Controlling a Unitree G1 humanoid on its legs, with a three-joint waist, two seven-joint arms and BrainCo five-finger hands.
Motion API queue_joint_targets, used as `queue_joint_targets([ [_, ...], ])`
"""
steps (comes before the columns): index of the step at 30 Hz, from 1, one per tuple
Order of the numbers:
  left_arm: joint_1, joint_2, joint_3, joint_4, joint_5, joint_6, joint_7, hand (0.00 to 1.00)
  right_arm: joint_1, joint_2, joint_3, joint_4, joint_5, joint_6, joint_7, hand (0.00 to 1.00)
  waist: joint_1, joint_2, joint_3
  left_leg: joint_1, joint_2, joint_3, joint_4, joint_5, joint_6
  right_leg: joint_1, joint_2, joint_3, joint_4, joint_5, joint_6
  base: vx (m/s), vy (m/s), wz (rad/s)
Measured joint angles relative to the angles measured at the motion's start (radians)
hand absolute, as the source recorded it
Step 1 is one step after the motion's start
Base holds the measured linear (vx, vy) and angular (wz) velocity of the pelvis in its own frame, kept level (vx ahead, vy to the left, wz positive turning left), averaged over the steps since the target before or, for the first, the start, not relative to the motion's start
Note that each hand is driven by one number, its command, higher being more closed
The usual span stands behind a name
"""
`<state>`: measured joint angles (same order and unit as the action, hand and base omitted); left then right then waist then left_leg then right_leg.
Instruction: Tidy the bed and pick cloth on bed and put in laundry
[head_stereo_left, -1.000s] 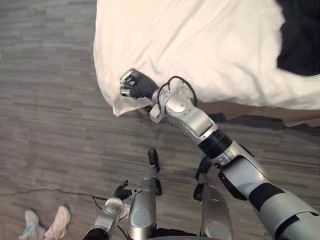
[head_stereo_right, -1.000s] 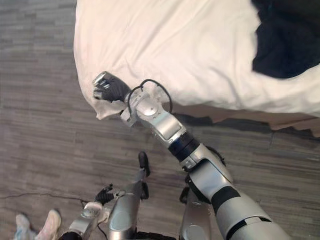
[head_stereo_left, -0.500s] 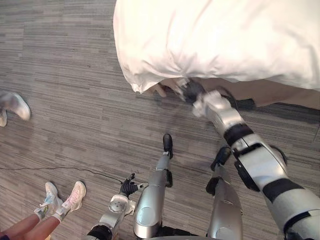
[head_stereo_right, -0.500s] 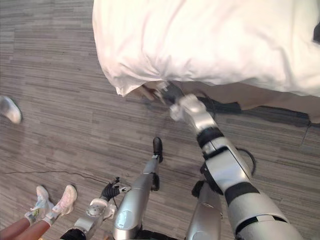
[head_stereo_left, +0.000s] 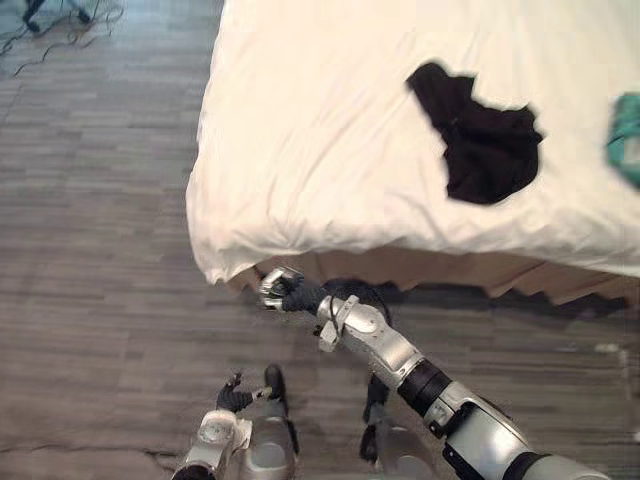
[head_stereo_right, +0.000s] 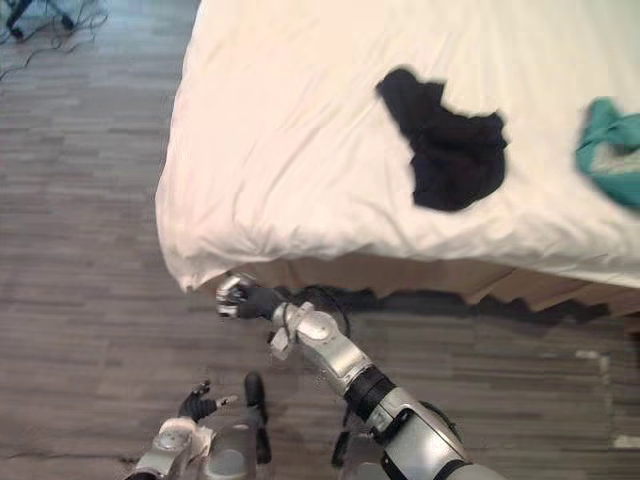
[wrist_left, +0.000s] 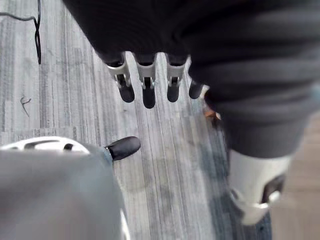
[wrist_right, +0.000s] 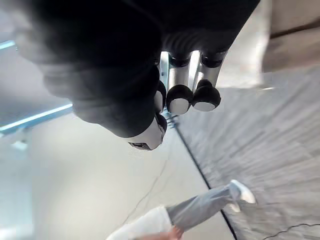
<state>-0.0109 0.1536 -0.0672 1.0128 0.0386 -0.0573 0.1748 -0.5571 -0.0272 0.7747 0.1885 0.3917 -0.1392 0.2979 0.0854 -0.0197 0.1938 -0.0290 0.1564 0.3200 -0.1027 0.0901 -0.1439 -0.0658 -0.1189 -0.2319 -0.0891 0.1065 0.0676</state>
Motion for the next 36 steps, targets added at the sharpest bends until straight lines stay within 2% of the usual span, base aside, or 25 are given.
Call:
queue_joint_targets([
  [1, 0.010, -0.002, 0.004, 0.000, 0.000, 0.004, 0.001, 0.00, -0.026, 0.018, -0.003, -0.018, 0.000, 0.022, -0.028, 1.00, 0.000, 0.000, -0.015, 0.000, 0.002, 0.000, 0.000, 0.000, 0.000, 0.000, 0.002, -0.001, 0.000, 0.000, -0.001, 0.03, -0.021, 0.03],
  [3, 0.015, -0.002, 0.011, -0.003, -0.002, 0.006, 0.003, 0.00, -0.136, 0.040, -0.060, -0.015, -0.002, 0.102, -0.112, 1.00, 0.000, 0.001, -0.020, -0.006, 0.007, -0.001, 0.000, 0.006, -0.004, -0.002, 0.007, -0.004, 0.000, 0.003, -0.005, -0.01, -0.024, 0.05],
  [6, 0.006, -0.002, 0.011, -0.017, -0.007, -0.003, 0.020, 0.00, -0.229, 0.034, -0.162, -0.009, -0.023, 0.173, -0.189, 1.00, -0.001, 0.011, 0.010, -0.042, 0.011, -0.004, 0.000, 0.022, 0.000, -0.045, 0.008, -0.005, 0.019, 0.009, -0.012, -0.07, -0.010, 0.05],
  [7, 0.000, -0.002, 0.010, -0.024, -0.016, -0.006, 0.020, 0.00, -0.252, 0.029, -0.186, -0.007, -0.031, 0.180, -0.196, 1.00, -0.002, 0.015, 0.024, -0.056, 0.012, -0.005, 0.000, 0.024, 0.001, -0.062, 0.007, -0.005, 0.028, 0.009, -0.012, -0.14, -0.008, 0.05],
  [9, -0.040, -0.003, 0.006, -0.062, -0.051, -0.026, 0.021, 0.00, -0.368, 0.006, -0.305, 0.035, -0.039, 0.191, -0.220, 1.00, -0.011, 0.032, 0.126, -0.110, 0.012, -0.027, 0.000, 0.048, -0.001, -0.118, 0.005, -0.013, 0.051, 0.015, -0.017, -0.17, -0.010, 0.15],
  [11, -0.059, -0.006, -0.002, -0.094, -0.064, -0.027, 0.022, 0.00, -0.424, -0.026, -0.360, 0.071, -0.038, 0.189, -0.231, 1.00, -0.018, 0.052, 0.181, -0.148, 0.011, -0.039, -0.001, 0.064, 0.005, -0.147, 0.003, -0.027, 0.051, 0.020, -0.015, -0.17, -0.018, 0.22],
  [13, -0.066, -0.009, -0.046, -0.131, -0.082, -0.024, 0.038, 0.00, -0.471, -0.105, -0.416, 0.140, -0.035, 0.187, -0.243, 1.00, -0.019, 0.087, 0.232, -0.204, 0.009, -0.067, -0.001, 0.088, 0.009, -0.189, 0.001, -0.041, 0.047, 0.035, -0.004, -0.14, -0.013, 0.24],
  [16, -0.069, -0.007, -0.111, -0.160, -0.108, -0.023, 0.041, 0.00, -0.475, -0.203, -0.480, 0.244, -0.024, 0.187, -0.268, 1.00, -0.015, 0.122, 0.252, -0.269, 0.006, -0.093, -0.001, 0.107, 0.013, -0.239, 0.000, -0.064, 0.041, 0.051, -0.006, -0.09, -0.007, 0.20],
  [18, -0.077, -0.006, -0.161, -0.181, -0.125, -0.022, 0.039, 0.00, -0.486, -0.265, -0.517, 0.324, -0.009, 0.185, -0.284, 1.00, -0.009, 0.147, 0.264, -0.304, 0.000, -0.104, -0.001, 0.120, 0.024, -0.261, -0.002, -0.071, 0.028, 0.072, -0.021, -0.06, 0.002, 0.15],
  [19, -0.082, -0.008, -0.207, -0.200, -0.135, -0.023, 0.039, 0.00, -0.509, -0.316, -0.542, 0.396, 0.013, 0.177, -0.297, 1.00, -0.001, 0.173, 0.276, -0.323, -0.005, -0.111, -0.001, 0.123, 0.027, -0.274, -0.006, -0.075, 0.022, 0.079, -0.021, -0.04, 0.015, 0.13],
  [20, -0.086, -0.010, -0.227, -0.206, -0.142, -0.023, 0.039, 0.00, -0.518, -0.343, -0.549, 0.418, 0.025, 0.164, -0.295, 1.00, 0.003, 0.186, 0.281, -0.331, -0.008, -0.112, -0.001, 0.124, 0.029, -0.280, -0.008, -0.076, 0.020, 0.081, -0.021, -0.04, 0.020, 0.12],
  [22, -0.095, -0.009, -0.280, -0.218, -0.165, -0.023, 0.039, 0.00, -0.568, -0.393, -0.550, 0.456, 0.084, 0.091, -0.270, 1.00, 0.009, 0.236, 0.292, -0.358, -0.016, -0.114, -0.001, 0.127, 0.033, -0.303, -0.014, -0.078, 0.011, 0.091, -0.018, -0.03, 0.018, 0.05],
  [23, -0.097, -0.009, -0.291, -0.217, -0.171, -0.024, 0.040, 0.00, -0.581, -0.399, -0.551, 0.480, 0.101, 0.075, -0.266, 1.00, 0.011, 0.244, 0.290, -0.359, -0.018, -0.114, -0.001, 0.128, 0.034, -0.305, -0.017, -0.078, 0.010, 0.092, -0.018, -0.03, 0.018, -0.01],
  [24, -0.095, -0.008, -0.311, -0.217, -0.180, -0.027, 0.040, 0.00, -0.597, -0.411, -0.556, 0.535, 0.141, 0.038, -0.239, 1.00, 0.023, 0.257, 0.281, -0.362, -0.023, -0.114, -0.001, 0.128, 0.034, -0.309, -0.021, -0.073, 0.006, 0.094, -0.016, 0.00, 0.000, 0.00],
  [25, -0.094, -0.007, -0.317, -0.215, -0.180, -0.030, 0.040, 0.00, -0.604, -0.415, -0.560, 0.559, 0.164, 0.025, -0.225, 1.00, 0.025, 0.263, 0.277, -0.363, -0.025, -0.114, -0.001, 0.128, 0.034, -0.309, -0.023, -0.072, 0.005, 0.094, -0.015, -0.04, 0.035, -0.01],
  [26, -0.093, -0.003, -0.328, -0.213, -0.180, -0.051, 0.040, 0.00, -0.620, -0.417, -0.575, 0.615, 0.222, -0.007, -0.186, 1.00, 0.024, 0.270, 0.272, -0.366, -0.034, -0.114, -0.001, 0.125, 0.037, -0.315, -0.031, -0.070, 0.006, 0.096, -0.011, -0.04, 0.038, 0.01],
  [28, -0.092, 0.009, -0.342, -0.214, -0.179, -0.085, 0.040, 0.00, -0.623, -0.431, -0.579, 0.642, 0.284, -0.015, -0.149, 1.00, 0.022, 0.272, 0.270, -0.371, -0.045, -0.113, -0.001, 0.112, 0.038, -0.319, -0.041, -0.066, 0.000, 0.104, 0.002, -0.05, 0.050, 0.01],
  [29, -0.089, 0.020, -0.344, -0.214, -0.179, -0.109, 0.039, 0.00, -0.616, -0.436, -0.613, 0.660, 0.319, -0.016, -0.114, 1.00, 0.017, 0.272, 0.270, -0.369, -0.055, -0.110, -0.001, 0.106, 0.046, -0.319, -0.052, -0.061, 0.000, 0.106, 0.011, -0.07, 0.078, 0.01],
  [31, -0.080, 0.032, -0.341, -0.218, -0.179, -0.131, 0.038, 0.00, -0.589, -0.432, -0.672, 0.660, 0.347, -0.009, -0.093, 1.00, 0.011, 0.272, 0.270, -0.356, -0.068, -0.100, -0.001, 0.103, 0.051, -0.314, -0.066, -0.052, 0.000, 0.110, 0.022, -0.06, 0.074, -0.06],
  [33, -0.026, 0.037, -0.286, -0.237, -0.178, -0.158, 0.036, 0.00, -0.509, -0.357, -0.815, 0.658, 0.390, -0.006, -0.055, 1.00, -0.027, 0.266, 0.274, -0.313, -0.093, -0.065, -0.001, 0.090, 0.070, -0.282, -0.087, -0.013, 0.000, 0.109, 0.036, -0.03, 0.083, -0.22],
  [34, 0.007, 0.036, -0.255, -0.240, -0.176, -0.167, 0.034, 0.00, -0.448, -0.294, -0.889, 0.656, 0.412, -0.005, -0.053, 0.00, -0.050, 0.258, 0.275, -0.282, -0.098, -0.043, -0.001, 0.080, 0.078, -0.263, -0.096, 0.005, -0.001, 0.108, 0.040, 0.01, 0.054, -0.29],
  [35, 0.019, 0.035, -0.241, -0.240, -0.175, -0.170, 0.032, 0.00, -0.406, -0.264, -0.923, 0.656, 0.414, -0.004, -0.053, 0.00, -0.054, 0.251, 0.273, -0.265, -0.099, -0.025, -0.001, 0.075, 0.077, -0.254, -0.099, 0.016, -0.001, 0.107, 0.042, 0.04, 0.036, -0.57],
  [36, 0.044, 0.026, -0.198, -0.243, -0.166, -0.173, 0.019, 0.00, -0.253, -0.190, -1.018, 0.661, 0.414, 0.009, -0.074, 0.00, -0.059, 0.227, 0.269, -0.223, -0.101, 0.007, -0.001, 0.059, 0.076, -0.231, -0.100, 0.046, -0.001, 0.101, 0.052, 0.05, -0.009, -0.58],
])
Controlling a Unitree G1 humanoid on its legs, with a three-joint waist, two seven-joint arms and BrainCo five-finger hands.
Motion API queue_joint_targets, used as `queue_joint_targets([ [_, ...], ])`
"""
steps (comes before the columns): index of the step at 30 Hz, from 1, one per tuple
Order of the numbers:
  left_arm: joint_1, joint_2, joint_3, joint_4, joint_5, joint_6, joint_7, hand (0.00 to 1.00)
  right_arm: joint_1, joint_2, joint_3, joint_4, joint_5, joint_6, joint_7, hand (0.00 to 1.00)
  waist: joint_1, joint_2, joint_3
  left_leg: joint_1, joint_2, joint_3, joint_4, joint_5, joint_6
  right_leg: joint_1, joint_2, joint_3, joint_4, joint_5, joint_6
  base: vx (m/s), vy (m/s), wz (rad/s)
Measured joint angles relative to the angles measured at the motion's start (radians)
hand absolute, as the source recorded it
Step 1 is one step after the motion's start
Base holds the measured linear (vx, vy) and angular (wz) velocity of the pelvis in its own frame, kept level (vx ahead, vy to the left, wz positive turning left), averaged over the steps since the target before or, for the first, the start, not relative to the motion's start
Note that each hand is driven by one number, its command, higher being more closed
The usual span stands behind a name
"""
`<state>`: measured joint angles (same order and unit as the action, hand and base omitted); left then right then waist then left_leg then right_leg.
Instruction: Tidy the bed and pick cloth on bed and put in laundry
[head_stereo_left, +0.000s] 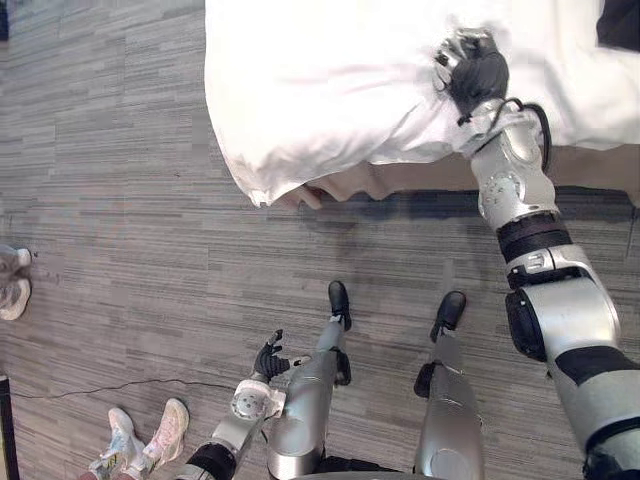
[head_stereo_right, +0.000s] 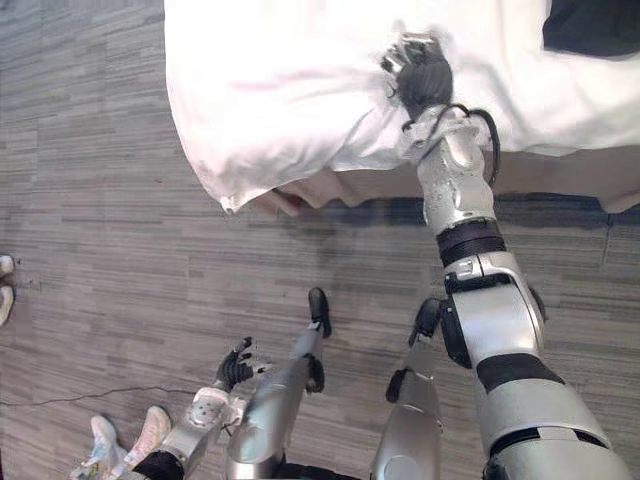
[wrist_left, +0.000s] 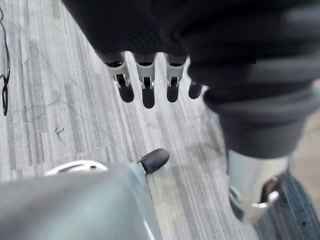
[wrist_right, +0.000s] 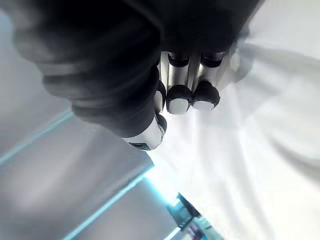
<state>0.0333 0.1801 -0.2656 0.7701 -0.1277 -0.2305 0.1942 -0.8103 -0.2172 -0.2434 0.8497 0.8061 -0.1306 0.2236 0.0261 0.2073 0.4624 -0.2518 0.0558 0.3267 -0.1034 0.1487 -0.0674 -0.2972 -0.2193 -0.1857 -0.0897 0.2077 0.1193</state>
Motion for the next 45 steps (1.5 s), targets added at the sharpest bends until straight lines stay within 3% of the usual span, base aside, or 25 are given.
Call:
queue_joint_targets([
  [2, 0.006, -0.015, 0.039, 0.001, 0.013, 0.001, -0.006, 0.00, 0.194, 0.058, -0.076, 0.031, -0.002, 0.005, -0.024, 0.00, -0.011, -0.022, -0.005, 0.039, 0.003, 0.022, 0.000, -0.013, -0.006, 0.027, 0.003, 0.014, 0.000, -0.010, 0.012, 0.07, -0.024, -0.46],
  [5, -0.015, -0.042, 0.100, 0.031, 0.062, 0.034, -0.027, 0.00, 0.587, 0.125, -0.142, 0.110, -0.021, 0.009, -0.076, 0.00, -0.046, -0.089, -0.039, 0.104, 0.018, 0.063, -0.001, -0.038, -0.032, 0.067, 0.024, 0.047, 0.001, -0.030, 0.023, 0.14, -0.049, -0.54],
  [6, -0.026, -0.039, 0.114, 0.064, 0.106, 0.066, -0.048, 0.00, 0.746, 0.143, -0.145, 0.113, -0.021, 0.002, -0.089, 0.00, -0.082, -0.142, -0.073, 0.160, 0.032, 0.091, -0.003, -0.051, -0.039, 0.102, 0.042, 0.070, 0.001, -0.042, 0.015, 0.12, -0.041, -0.58],
  [10, -0.042, -0.041, 0.119, 0.161, 0.203, 0.115, -0.081, 0.00, 0.989, 0.145, -0.145, 0.110, -0.029, -0.042, -0.082, 0.00, -0.123, -0.228, -0.211, 0.276, 0.078, 0.166, -0.007, -0.096, -0.082, 0.176, 0.097, 0.128, 0.000, -0.078, -0.005, 0.14, -0.075, -0.68],
  [13, -0.039, -0.040, 0.152, 0.203, 0.256, 0.164, -0.098, 0.00, 1.048, 0.149, -0.143, 0.110, -0.074, -0.029, -0.067, 0.00, -0.135, -0.242, -0.291, 0.353, 0.118, 0.288, 0.000, -0.119, -0.112, 0.177, 0.116, 0.043, -0.003, -0.107, -0.062, 0.13, -0.075, -1.25],
  [14, 0.004, -0.040, 0.210, 0.203, 0.261, 0.190, -0.099, 0.00, 1.029, 0.159, -0.103, 0.111, -0.111, -0.017, -0.053, 0.00, -0.110, -0.229, -0.325, 0.404, 0.153, 0.427, 0.006, -0.126, -0.128, 0.176, 0.114, -0.166, 0.022, -0.109, -0.164, 0.16, -0.040, -2.60],
  [15, 0.033, -0.034, 0.241, 0.204, 0.261, 0.205, -0.096, 0.00, 1.005, 0.165, -0.068, 0.116, -0.152, -0.008, -0.033, 0.00, -0.101, -0.224, -0.333, 0.448, 0.175, 0.521, 0.032, -0.137, -0.142, 0.173, 0.107, -0.311, 0.048, -0.098, -0.207, 0.14, -0.016, -2.78],
  [17, 0.066, -0.016, 0.275, 0.224, 0.263, 0.222, -0.087, 0.00, 0.969, 0.170, -0.015, 0.146, -0.185, 0.007, 0.005, 0.00, -0.092, -0.222, -0.333, 0.493, 0.205, 0.638, 0.099, -0.141, -0.145, 0.157, 0.111, -0.464, 0.109, -0.092, -0.219, 0.12, -0.180, -2.30],
  [18, 0.077, -0.017, 0.276, 0.236, 0.263, 0.227, -0.083, 0.00, 0.959, 0.159, -0.008, 0.159, -0.213, 0.012, 0.025, 0.00, -0.089, -0.224, -0.335, 0.517, 0.218, 0.684, 0.153, -0.150, -0.130, 0.144, 0.114, -0.531, 0.153, -0.133, -0.256, 0.14, -0.336, -2.10],
  [20, 0.068, -0.043, 0.263, 0.248, 0.265, 0.237, -0.087, 0.00, 0.961, 0.115, -0.012, 0.169, -0.218, 0.014, 0.050, 0.00, -0.103, -0.171, -0.334, 0.553, 0.238, 0.704, 0.194, -0.152, -0.125, 0.146, 0.138, -0.492, 0.173, -0.166, -0.248, 0.10, -0.223, -1.18],
  [21, 0.062, -0.057, 0.258, 0.261, 0.276, 0.252, -0.093, 0.00, 0.960, 0.094, -0.011, 0.185, -0.218, 0.013, 0.059, 0.00, -0.108, -0.154, -0.332, 0.575, 0.264, 0.699, 0.265, -0.153, -0.127, 0.155, 0.155, -0.444, 0.182, -0.190, -0.239, 0.09, -0.055, -1.19],
  [23, 0.058, -0.045, 0.277, 0.288, 0.287, 0.281, -0.112, 0.00, 0.960, 0.094, 0.018, 0.191, -0.222, 0.005, 0.071, 0.00, -0.092, -0.178, -0.326, 0.552, 0.362, 0.610, 0.567, -0.129, -0.085, 0.178, 0.180, -0.342, 0.178, -0.235, -0.231, 0.07, -0.028, -1.67],
  [24, 0.061, -0.034, 0.293, 0.319, 0.294, 0.283, -0.121, 0.00, 0.936, 0.101, 0.037, 0.190, -0.255, -0.017, 0.072, 0.00, -0.086, -0.182, -0.325, 0.456, 0.354, 0.441, 0.772, -0.209, -0.034, 0.202, 0.202, -0.274, 0.134, -0.249, -0.217, 0.07, -0.060, -1.91],
  [25, 0.067, -0.041, 0.317, 0.333, 0.293, 0.280, -0.120, 0.00, 0.919, 0.095, 0.055, 0.190, -0.263, -0.028, 0.072, 0.00, -0.083, -0.177, -0.325, 0.386, 0.299, 0.336, 0.820, -0.268, -0.005, 0.225, 0.229, -0.237, 0.078, -0.273, -0.183, 0.15, -0.066, -2.09],
  [26, 0.073, -0.059, 0.333, 0.340, 0.289, 0.274, -0.117, 0.00, 0.897, 0.083, 0.062, 0.191, -0.291, -0.040, 0.072, 0.00, -0.069, -0.156, -0.321, 0.323, 0.251, 0.234, 0.831, -0.306, 0.004, 0.229, 0.254, -0.225, 0.105, -0.302, -0.211, 0.23, -0.006, -2.22],
  [27, 0.102, -0.055, 0.356, 0.321, 0.258, 0.256, -0.107, 0.00, 0.870, 0.083, 0.085, 0.192, -0.307, -0.050, 0.077, 0.00, -0.053, -0.174, -0.289, 0.284, 0.169, 0.146, 0.834, -0.362, -0.003, 0.213, 0.229, -0.194, 0.227, -0.330, -0.231, 0.23, 0.021, -2.12],
  [28, 0.109, -0.060, 0.364, 0.313, 0.251, 0.248, -0.105, 0.00, 0.861, 0.080, 0.098, 0.198, -0.302, -0.051, 0.082, 0.00, -0.041, -0.156, -0.281, 0.280, 0.157, 0.097, 0.829, -0.376, 0.000, 0.219, 0.256, -0.155, 0.235, -0.311, -0.247, 0.20, 0.084, -2.75],
  [29, 0.138, -0.067, 0.361, 0.309, 0.224, 0.232, -0.104, 0.00, 0.856, 0.082, 0.111, 0.203, -0.297, -0.050, 0.090, 0.00, -0.012, -0.171, -0.279, 0.276, 0.113, -0.001, 0.814, -0.411, 0.022, 0.248, 0.294, -0.067, 0.226, -0.312, -0.245, 0.10, 0.069, -2.06],
  [31, 0.159, -0.049, 0.360, 0.290, 0.192, 0.201, -0.101, 0.00, 0.846, 0.078, 0.126, 0.174, -0.319, -0.061, 0.095, 0.00, -0.017, -0.204, -0.285, 0.266, 0.035, -0.103, 0.659, -0.448, 0.011, 0.248, 0.291, 0.028, 0.208, -0.309, -0.234, 0.18, 0.050, -1.65],
  [33, 0.157, -0.047, 0.355, 0.263, 0.173, 0.185, -0.095, 0.00, 0.844, 0.050, 0.153, 0.163, -0.342, -0.064, 0.104, 0.00, -0.020, -0.205, -0.282, 0.241, -0.004, -0.191, 0.476, -0.451, -0.004, 0.245, 0.291, 0.107, 0.171, -0.295, -0.213, 0.15, 0.040, -1.11],
  [36, 0.144, -0.062, 0.353, 0.251, 0.147, 0.164, -0.078, 0.00, 0.874, -0.007, 0.179, 0.163, -0.376, -0.045, 0.120, 0.00, -0.025, -0.180, -0.257, 0.159, 0.019, -0.230, 0.315, -0.366, -0.031, 0.308, 0.286, 0.149, 0.084, -0.284, -0.196, 0.13, 0.114, -0.72],
  [40, 0.129, -0.066, 0.332, 0.218, 0.076, 0.151, -0.069, 0.00, 0.930, -0.012, 0.237, 0.145, -0.430, -0.033, 0.130, 0.00, -0.020, -0.147, -0.269, 0.096, 0.076, -0.194, 0.369, -0.288, -0.026, 0.378, 0.293, 0.155, 0.106, -0.323, -0.170, 0.21, 0.217, -0.30],
  [42, 0.128, -0.044, 0.322, 0.218, 0.058, 0.157, -0.071, 0.00, 0.937, 0.008, 0.252, 0.145, -0.457, -0.025, 0.129, 0.00, -0.021, -0.181, -0.297, 0.097, 0.049, -0.175, 0.399, -0.293, 0.030, 0.326, 0.252, 0.142, 0.264, -0.423, -0.101, 0.33, 0.256, -0.29],
  [43, 0.112, -0.027, 0.302, 0.225, 0.062, 0.158, -0.078, 0.00, 0.941, 0.019, 0.254, 0.149, -0.458, -0.026, 0.128, 0.00, -0.021, -0.201, -0.300, 0.107, 0.026, -0.172, 0.396, -0.319, 0.027, 0.229, 0.209, 0.122, 0.506, -0.459, -0.051, 0.29, 0.202, -0.08],
  [45, 0.093, 0.015, 0.274, 0.246, 0.088, 0.162, -0.085, 0.00, 0.944, 0.041, 0.260, 0.151, -0.456, -0.022, 0.127, 0.00, -0.040, -0.250, -0.264, 0.234, -0.032, -0.179, 0.338, -0.339, 0.054, 0.045, 0.116, 0.088, 0.978, -0.386, -0.003, 0.28, 0.176, 0.21],
])
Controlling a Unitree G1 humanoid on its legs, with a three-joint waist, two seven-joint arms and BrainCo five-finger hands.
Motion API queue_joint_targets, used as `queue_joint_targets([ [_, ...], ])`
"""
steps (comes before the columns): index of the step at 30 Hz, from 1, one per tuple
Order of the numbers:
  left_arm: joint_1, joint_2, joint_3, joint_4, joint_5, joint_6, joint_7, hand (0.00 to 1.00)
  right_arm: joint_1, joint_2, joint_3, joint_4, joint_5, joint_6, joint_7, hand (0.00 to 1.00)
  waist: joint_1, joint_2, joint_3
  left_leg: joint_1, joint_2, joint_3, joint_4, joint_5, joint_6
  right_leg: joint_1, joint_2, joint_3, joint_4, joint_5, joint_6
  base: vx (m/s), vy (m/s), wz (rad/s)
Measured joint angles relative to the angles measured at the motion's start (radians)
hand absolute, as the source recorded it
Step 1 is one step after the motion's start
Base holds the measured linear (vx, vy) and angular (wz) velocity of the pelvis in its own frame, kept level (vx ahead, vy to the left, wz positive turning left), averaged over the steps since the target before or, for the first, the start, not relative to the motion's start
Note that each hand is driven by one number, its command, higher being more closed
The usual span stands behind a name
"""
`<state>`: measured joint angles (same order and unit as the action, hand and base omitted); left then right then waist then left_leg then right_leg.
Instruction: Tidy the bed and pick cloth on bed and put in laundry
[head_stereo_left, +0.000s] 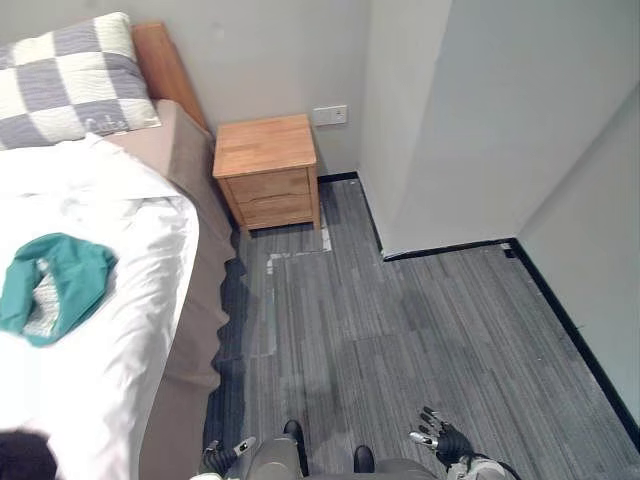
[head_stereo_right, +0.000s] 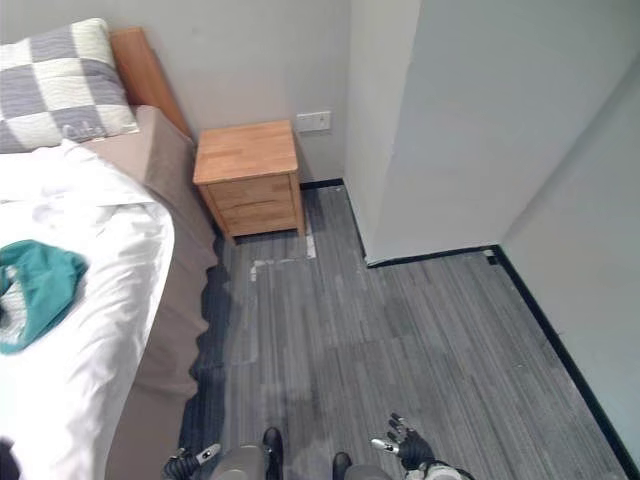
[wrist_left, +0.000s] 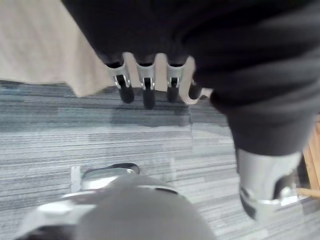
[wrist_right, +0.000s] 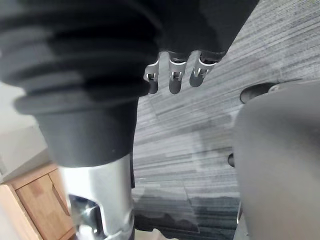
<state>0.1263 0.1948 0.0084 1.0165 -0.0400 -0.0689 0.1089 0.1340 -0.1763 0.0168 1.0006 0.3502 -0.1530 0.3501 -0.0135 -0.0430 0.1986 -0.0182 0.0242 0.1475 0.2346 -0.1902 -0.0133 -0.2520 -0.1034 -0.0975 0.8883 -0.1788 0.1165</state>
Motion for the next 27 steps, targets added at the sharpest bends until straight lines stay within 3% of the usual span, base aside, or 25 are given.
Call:
queue_joint_targets([
  [1, 0.000, 0.007, -0.006, 0.000, 0.002, 0.010, 0.001, 0.00, 0.012, 0.007, -0.004, -0.001, 0.008, 0.002, -0.003, 0.00, -0.003, 0.001, 0.005, 0.053, -0.002, 0.000, -0.017, -0.005, 0.016, -0.015, -0.016, -0.011, 0.037, -0.024, -0.015, 0.45, 0.217, 0.30],
  [2, 0.009, 0.007, -0.006, 0.001, 0.007, 0.017, 0.004, 0.00, 0.016, 0.012, -0.002, -0.001, 0.009, 0.007, -0.006, 0.00, -0.003, -0.001, 0.003, 0.123, 0.003, -0.002, -0.037, -0.025, 0.019, -0.005, -0.022, -0.053, -0.039, -0.061, -0.022, 0.40, 0.166, 0.16],
  [4, 0.005, 0.009, 0.000, 0.000, 0.009, 0.019, 0.006, 0.00, 0.016, 0.012, -0.003, -0.001, 0.013, 0.013, -0.006, 0.00, -0.002, 0.001, 0.004, 0.157, 0.012, -0.013, -0.044, -0.049, 0.020, -0.002, -0.017, -0.095, -0.175, -0.067, -0.027, 0.41, 0.111, 0.20],
  [5, -0.002, 0.011, 0.013, 0.003, 0.010, 0.030, 0.008, 0.00, 0.013, 0.009, -0.005, -0.001, 0.014, 0.023, -0.005, 0.00, -0.005, 0.007, 0.005, 0.180, 0.026, -0.032, -0.052, -0.067, 0.018, -0.006, 0.005, -0.126, -0.369, -0.037, -0.048, 0.55, 0.057, 0.38],
  [6, -0.010, 0.008, 0.019, 0.017, 0.015, 0.042, 0.013, 0.00, 0.013, 0.008, -0.012, -0.001, 0.015, 0.029, -0.004, 0.00, -0.007, 0.012, 0.009, 0.205, 0.037, -0.047, -0.076, -0.073, 0.014, -0.010, 0.041, -0.131, -0.595, 0.046, -0.052, 0.57, 0.041, 0.45],
  [7, -0.011, 0.009, 0.034, 0.019, 0.019, 0.051, 0.016, 0.00, 0.015, 0.013, -0.017, -0.002, 0.016, 0.030, -0.005, 0.00, -0.011, 0.003, 0.007, 0.222, 0.032, -0.058, -0.100, -0.073, 0.012, -0.028, 0.047, -0.124, -0.717, 0.103, -0.028, 0.69, -0.028, 0.48],
  [8, -0.014, 0.004, 0.067, 0.030, 0.022, 0.055, 0.018, 0.00, 0.014, 0.026, -0.032, -0.002, 0.022, 0.025, -0.007, 0.00, -0.015, -0.015, 0.014, 0.253, 0.014, -0.074, -0.115, -0.092, -0.023, -0.059, 0.039, -0.095, -0.762, 0.149, -0.006, 0.72, -0.105, 0.61],
  [9, -0.003, -0.005, 0.113, 0.040, 0.042, 0.057, 0.022, 0.00, 0.013, 0.044, -0.053, 0.001, 0.023, 0.025, -0.010, 0.00, -0.017, -0.020, 0.017, 0.304, 0.013, -0.077, -0.115, -0.114, -0.051, -0.043, 0.033, -0.081, -0.759, 0.194, -0.038, 0.75, -0.137, 0.62],
  [11, 0.023, -0.028, 0.176, 0.035, 0.057, 0.056, 0.028, 0.00, 0.019, 0.039, -0.070, 0.004, 0.024, 0.027, -0.013, 0.00, -0.023, -0.005, 0.013, 0.350, 0.037, -0.083, -0.074, -0.120, -0.056, -0.010, 0.040, -0.095, -0.704, 0.270, -0.123, 0.55, -0.125, 0.55],
  [12, 0.036, -0.043, 0.212, 0.034, 0.056, 0.058, 0.037, 0.00, 0.016, 0.037, -0.076, 0.006, 0.023, 0.031, -0.016, 0.00, -0.020, 0.005, 0.004, 0.302, 0.057, -0.078, 0.076, -0.119, -0.058, -0.001, 0.048, -0.112, -0.666, 0.264, -0.170, 0.75, -0.264, 0.43],
  [13, 0.051, -0.068, 0.235, 0.032, 0.053, 0.058, 0.039, 0.00, 0.011, 0.014, -0.077, 0.006, 0.021, 0.034, -0.013, 0.00, -0.011, 0.031, -0.009, 0.181, 0.107, -0.071, 0.355, -0.076, -0.107, 0.045, 0.080, -0.129, -0.672, 0.223, -0.184, 0.60, -0.240, 0.26],
  [14, 0.056, -0.081, 0.241, 0.032, 0.051, 0.058, 0.038, 0.00, 0.009, 0.004, -0.076, 0.005, 0.020, 0.035, -0.010, 0.00, -0.007, 0.048, -0.009, 0.119, 0.140, -0.071, 0.484, -0.021, -0.112, 0.078, 0.101, -0.135, -0.697, 0.210, -0.199, 0.67, -0.200, -0.08],
  [15, 0.076, -0.110, 0.239, 0.038, 0.042, 0.058, 0.033, 0.00, 0.002, -0.014, -0.075, 0.010, 0.011, 0.038, -0.007, 0.00, 0.013, 0.083, -0.006, 0.009, 0.215, -0.049, 0.730, 0.110, -0.096, 0.159, 0.155, -0.120, -0.764, 0.198, -0.218, 0.44, -0.055, -0.27],
  [16, 0.080, -0.121, 0.241, 0.046, 0.032, 0.060, 0.030, 0.00, -0.010, -0.020, -0.078, 0.024, 0.009, 0.039, -0.006, 0.00, 0.019, 0.095, -0.004, -0.028, 0.229, -0.041, 0.792, 0.061, -0.078, 0.189, 0.161, -0.114, -0.779, 0.187, -0.230, 0.64, -0.088, -0.35],
  [18, 0.083, -0.125, 0.240, 0.046, 0.008, 0.061, 0.021, 0.00, -0.036, -0.019, -0.093, 0.050, 0.003, 0.040, -0.006, 0.00, 0.025, 0.076, 0.012, -0.096, 0.208, 0.012, 0.773, -0.027, -0.060, 0.267, 0.144, -0.100, -0.816, 0.159, -0.229, 0.50, -0.073, -0.13],
  [19, 0.083, -0.127, 0.238, 0.033, -0.008, 0.058, 0.018, 0.00, -0.054, -0.019, -0.093, 0.046, -0.001, 0.039, -0.005, 0.00, 0.028, 0.065, 0.016, -0.138, 0.167, 0.064, 0.654, -0.061, -0.063, 0.312, 0.115, -0.094, -0.829, 0.130, -0.219, 0.47, -0.042, -0.06],
  [20, 0.083, -0.126, 0.233, 0.031, -0.014, 0.053, 0.017, 0.00, -0.057, -0.019, -0.093, 0.038, -0.005, 0.037, -0.005, 0.00, 0.032, 0.064, 0.016, -0.157, 0.142, 0.099, 0.547, -0.063, -0.065, 0.326, 0.098, -0.096, -0.829, 0.114, -0.209, 0.62, -0.003, 0.00],
  [21, 0.084, -0.126, 0.207, 0.023, -0.030, 0.045, 0.017, 0.00, -0.058, -0.019, -0.093, 0.032, -0.027, 0.030, -0.005, 0.00, 0.037, 0.070, 0.011, -0.156, 0.121, 0.243, 0.297, -0.021, -0.063, 0.361, 0.080, -0.121, -0.843, 0.089, -0.185, 0.43, 0.030, 0.14],
  [22, 0.083, -0.126, 0.200, 0.021, -0.034, 0.042, 0.018, 0.00, -0.055, -0.020, -0.091, 0.028, -0.033, 0.031, -0.005, 0.00, 0.038, 0.076, 0.006, -0.154, 0.123, 0.320, 0.205, 0.015, -0.054, 0.378, 0.080, -0.139, -0.857, 0.085, -0.181, 0.44, 0.032, 0.44],
  [24, 0.077, -0.125, 0.185, 0.014, -0.040, 0.038, 0.021, 0.00, -0.046, -0.019, -0.091, -0.002, -0.034, 0.031, -0.014, 0.00, 0.037, 0.088, -0.006, -0.155, 0.135, 0.563, 0.042, 0.097, 0.014, 0.423, 0.088, -0.222, -0.893, 0.060, -0.150, 0.42, 0.063, 0.93],
  [25, 0.075, -0.118, 0.177, 0.017, -0.042, 0.044, 0.021, 0.00, -0.045, -0.023, -0.092, -0.034, -0.036, 0.022, -0.023, 0.00, 0.035, 0.086, -0.024, -0.153, 0.113, 0.667, -0.050, 0.131, 0.087, 0.471, 0.099, -0.288, -0.898, 0.018, -0.115, 0.57, 0.116, 1.33],
  [26, 0.075, -0.110, 0.177, 0.018, -0.042, 0.055, 0.019, 0.00, -0.047, -0.020, -0.091, -0.049, -0.038, 0.010, -0.028, 0.00, 0.035, 0.070, -0.033, -0.151, 0.080, 0.657, -0.071, 0.129, 0.186, 0.483, 0.086, -0.322, -0.873, -0.007, -0.082, 0.68, 0.162, 1.47],
  [27, 0.077, -0.103, 0.171, 0.018, -0.048, 0.064, 0.022, 0.00, -0.053, -0.022, -0.085, -0.077, -0.060, -0.010, -0.035, 0.00, 0.041, 0.047, -0.057, -0.140, 0.044, 0.627, -0.094, 0.125, 0.191, 0.448, 0.043, -0.352, -0.764, -0.045, -0.022, 0.45, 0.117, 0.89],
])
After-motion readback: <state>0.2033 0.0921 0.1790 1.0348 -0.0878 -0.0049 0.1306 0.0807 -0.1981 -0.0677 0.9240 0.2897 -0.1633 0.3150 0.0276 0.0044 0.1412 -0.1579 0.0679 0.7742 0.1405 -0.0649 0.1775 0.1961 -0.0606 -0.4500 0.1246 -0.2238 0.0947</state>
